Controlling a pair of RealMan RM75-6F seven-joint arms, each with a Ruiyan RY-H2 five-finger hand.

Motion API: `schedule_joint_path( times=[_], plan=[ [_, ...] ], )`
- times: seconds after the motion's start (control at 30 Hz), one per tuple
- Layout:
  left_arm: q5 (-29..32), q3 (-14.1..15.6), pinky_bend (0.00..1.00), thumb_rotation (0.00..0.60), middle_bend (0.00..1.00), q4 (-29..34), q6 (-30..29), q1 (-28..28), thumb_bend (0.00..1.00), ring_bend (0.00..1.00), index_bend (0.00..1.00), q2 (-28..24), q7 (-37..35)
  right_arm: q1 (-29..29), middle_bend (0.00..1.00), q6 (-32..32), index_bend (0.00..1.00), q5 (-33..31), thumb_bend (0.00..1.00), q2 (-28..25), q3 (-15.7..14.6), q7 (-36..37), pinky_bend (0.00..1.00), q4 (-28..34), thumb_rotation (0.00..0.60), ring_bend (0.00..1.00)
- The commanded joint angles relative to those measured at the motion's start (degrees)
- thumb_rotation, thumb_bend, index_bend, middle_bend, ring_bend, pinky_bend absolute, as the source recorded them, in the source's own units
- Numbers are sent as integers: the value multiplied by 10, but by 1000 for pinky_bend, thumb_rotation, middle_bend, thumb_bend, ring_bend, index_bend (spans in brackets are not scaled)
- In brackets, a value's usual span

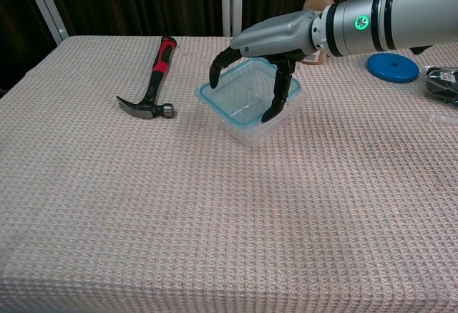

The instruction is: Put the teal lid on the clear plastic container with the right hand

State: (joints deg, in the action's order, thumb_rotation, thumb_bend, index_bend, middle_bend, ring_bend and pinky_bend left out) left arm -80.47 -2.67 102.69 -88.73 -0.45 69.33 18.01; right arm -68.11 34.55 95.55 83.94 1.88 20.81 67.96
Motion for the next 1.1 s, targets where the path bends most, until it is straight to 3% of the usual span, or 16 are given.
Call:
schedule_joint_path(
  times=[0.03,1.1],
  plan=[
    [0,0,0,600,42,1,0,0,0,0,56,0,1,0,370,5,227,2,215,-7,-6,3,0,3,600,104],
    [5,-1,0,600,42,7,5,-5,0,0,56,4,14,-9,369,22,227,7,214,12,-44,41,0,-32,600,102]
  ],
)
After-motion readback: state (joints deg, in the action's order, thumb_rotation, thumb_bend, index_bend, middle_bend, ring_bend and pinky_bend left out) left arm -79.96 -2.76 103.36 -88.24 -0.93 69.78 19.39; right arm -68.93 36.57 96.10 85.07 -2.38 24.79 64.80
